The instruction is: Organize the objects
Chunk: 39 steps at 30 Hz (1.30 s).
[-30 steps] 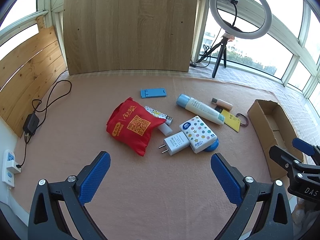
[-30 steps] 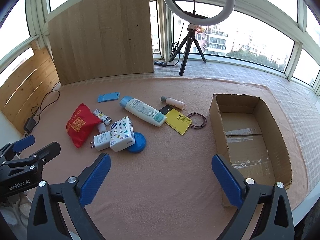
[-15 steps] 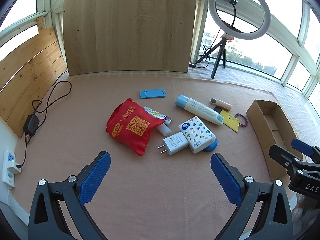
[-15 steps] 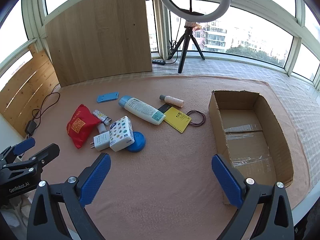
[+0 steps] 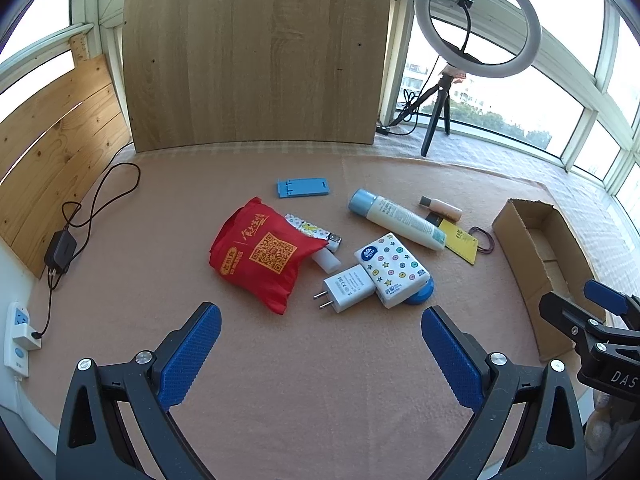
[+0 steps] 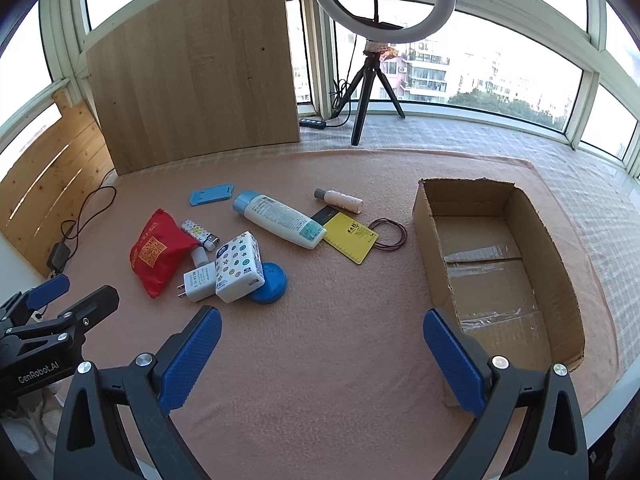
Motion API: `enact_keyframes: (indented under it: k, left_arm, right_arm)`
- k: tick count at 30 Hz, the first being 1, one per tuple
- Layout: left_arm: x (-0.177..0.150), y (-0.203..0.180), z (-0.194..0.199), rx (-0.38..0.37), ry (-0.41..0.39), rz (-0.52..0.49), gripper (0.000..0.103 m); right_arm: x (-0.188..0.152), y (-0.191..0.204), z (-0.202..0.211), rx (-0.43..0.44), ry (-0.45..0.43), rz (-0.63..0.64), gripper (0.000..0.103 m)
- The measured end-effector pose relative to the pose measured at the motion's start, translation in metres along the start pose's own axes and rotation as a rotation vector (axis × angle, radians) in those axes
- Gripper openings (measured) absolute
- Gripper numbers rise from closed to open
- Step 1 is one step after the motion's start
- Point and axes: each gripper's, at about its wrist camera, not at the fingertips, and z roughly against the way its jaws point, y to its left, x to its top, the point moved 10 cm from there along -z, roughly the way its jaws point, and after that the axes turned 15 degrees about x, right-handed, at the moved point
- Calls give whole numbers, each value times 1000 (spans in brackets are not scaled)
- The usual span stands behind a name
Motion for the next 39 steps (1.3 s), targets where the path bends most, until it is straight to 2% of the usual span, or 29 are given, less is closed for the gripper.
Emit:
enact_keyframes:
  k: [39]
  left_arm:
    - [7, -9, -12, -16, 13, -23, 102]
  right_arm:
    - [3, -8, -2, -22, 0, -21, 100]
